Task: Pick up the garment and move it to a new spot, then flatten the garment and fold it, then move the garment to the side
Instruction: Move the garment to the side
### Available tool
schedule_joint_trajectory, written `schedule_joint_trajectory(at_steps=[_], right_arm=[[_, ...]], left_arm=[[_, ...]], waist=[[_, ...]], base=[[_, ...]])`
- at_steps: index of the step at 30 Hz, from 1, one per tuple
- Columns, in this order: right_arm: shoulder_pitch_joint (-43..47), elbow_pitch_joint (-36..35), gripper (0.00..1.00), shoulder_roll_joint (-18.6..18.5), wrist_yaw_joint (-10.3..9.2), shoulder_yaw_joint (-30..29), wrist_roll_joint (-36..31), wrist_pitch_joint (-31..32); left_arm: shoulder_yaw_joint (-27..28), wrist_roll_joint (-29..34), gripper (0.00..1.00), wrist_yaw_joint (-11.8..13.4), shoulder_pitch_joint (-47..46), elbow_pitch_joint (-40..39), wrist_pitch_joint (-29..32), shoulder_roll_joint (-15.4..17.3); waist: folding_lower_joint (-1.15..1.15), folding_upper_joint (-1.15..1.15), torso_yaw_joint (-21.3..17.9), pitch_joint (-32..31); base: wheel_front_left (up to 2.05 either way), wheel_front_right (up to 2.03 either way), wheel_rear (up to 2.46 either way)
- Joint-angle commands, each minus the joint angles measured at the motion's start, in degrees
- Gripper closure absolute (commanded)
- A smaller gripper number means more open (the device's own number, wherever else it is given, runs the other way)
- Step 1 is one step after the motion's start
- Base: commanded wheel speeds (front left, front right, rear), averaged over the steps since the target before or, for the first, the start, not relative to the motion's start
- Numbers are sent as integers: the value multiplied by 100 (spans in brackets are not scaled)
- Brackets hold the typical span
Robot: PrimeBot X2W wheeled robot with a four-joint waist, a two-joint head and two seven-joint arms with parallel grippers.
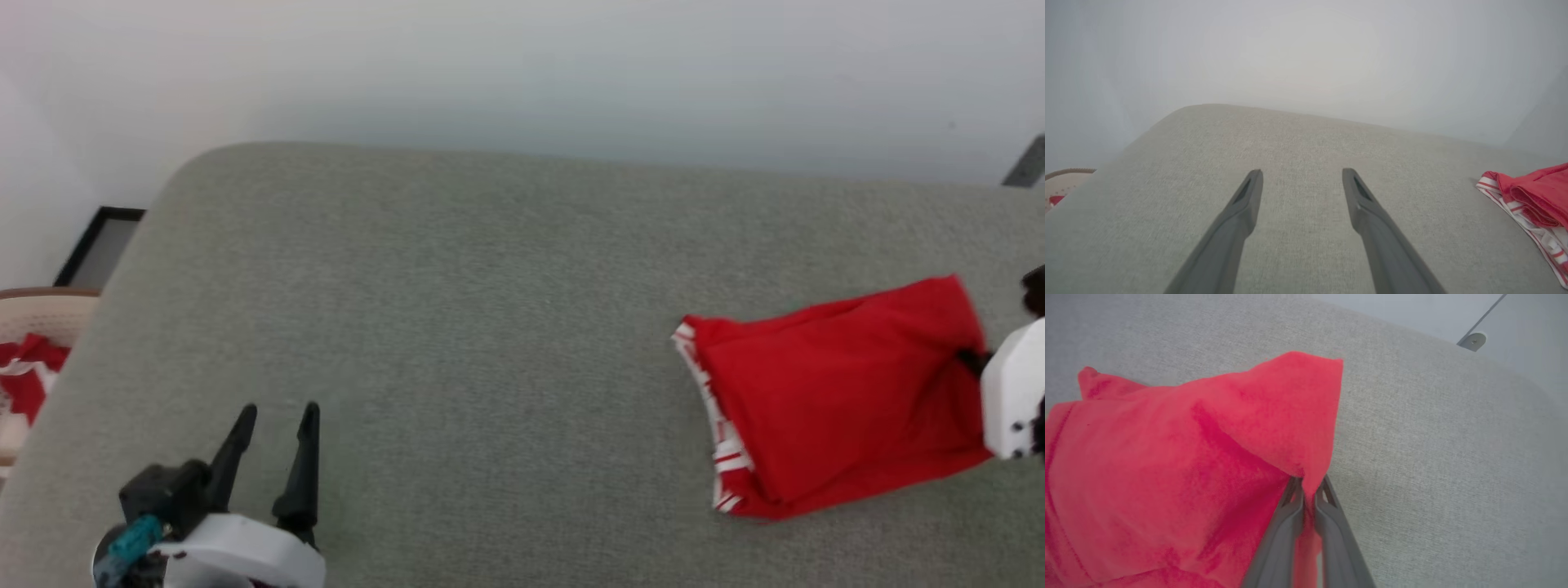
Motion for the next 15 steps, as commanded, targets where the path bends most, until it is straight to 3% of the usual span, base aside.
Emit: schedule_joint_trajectory(at_steps=[1,15], right_arm=[[-108,-54,100,-107,-9,-9,-30,0],[-912,-101,100,-990,-9,98,-220,-112]], left_arm=[[-11,60,0,-21,-111,14,-22,-5],[-255,309,0,-259,-953,203,-97,-85]], waist=[[0,0,-206,191],[0,0,-1093,910]], base=[[0,0,0],[0,0,0]])
